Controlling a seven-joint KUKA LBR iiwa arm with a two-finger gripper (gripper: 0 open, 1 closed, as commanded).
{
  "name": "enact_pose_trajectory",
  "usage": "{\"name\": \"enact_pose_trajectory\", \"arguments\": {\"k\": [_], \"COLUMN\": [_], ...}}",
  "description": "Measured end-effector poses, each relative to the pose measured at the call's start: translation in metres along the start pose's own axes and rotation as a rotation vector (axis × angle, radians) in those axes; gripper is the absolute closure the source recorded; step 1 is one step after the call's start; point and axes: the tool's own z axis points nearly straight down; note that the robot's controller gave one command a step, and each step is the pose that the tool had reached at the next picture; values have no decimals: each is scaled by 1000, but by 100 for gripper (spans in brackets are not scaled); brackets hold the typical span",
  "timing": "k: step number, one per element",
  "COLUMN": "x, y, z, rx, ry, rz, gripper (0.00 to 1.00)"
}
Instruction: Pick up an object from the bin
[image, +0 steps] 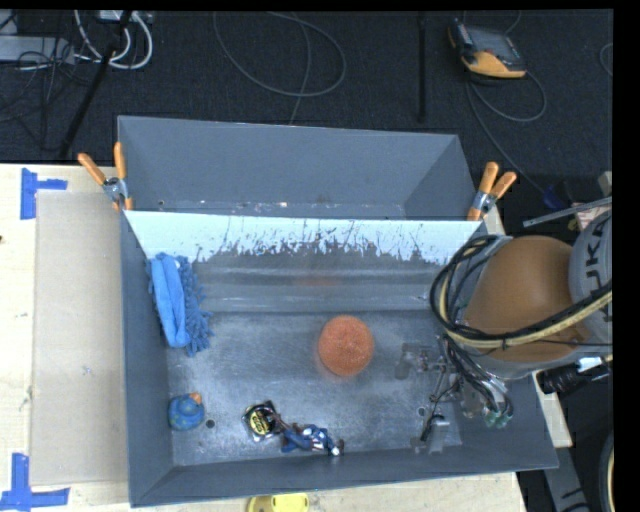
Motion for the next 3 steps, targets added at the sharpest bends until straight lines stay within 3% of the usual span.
{"name": "enact_pose_trajectory", "arguments": {"k": [1, 2, 3], "x": [-2, -36, -53], "y": [0, 30, 43], "z": [-4, 54, 93], "rx": [1, 1, 2], "ry": [-7, -15, -17], "rz": [-2, 17, 21], "gripper": [0, 0, 0]}}
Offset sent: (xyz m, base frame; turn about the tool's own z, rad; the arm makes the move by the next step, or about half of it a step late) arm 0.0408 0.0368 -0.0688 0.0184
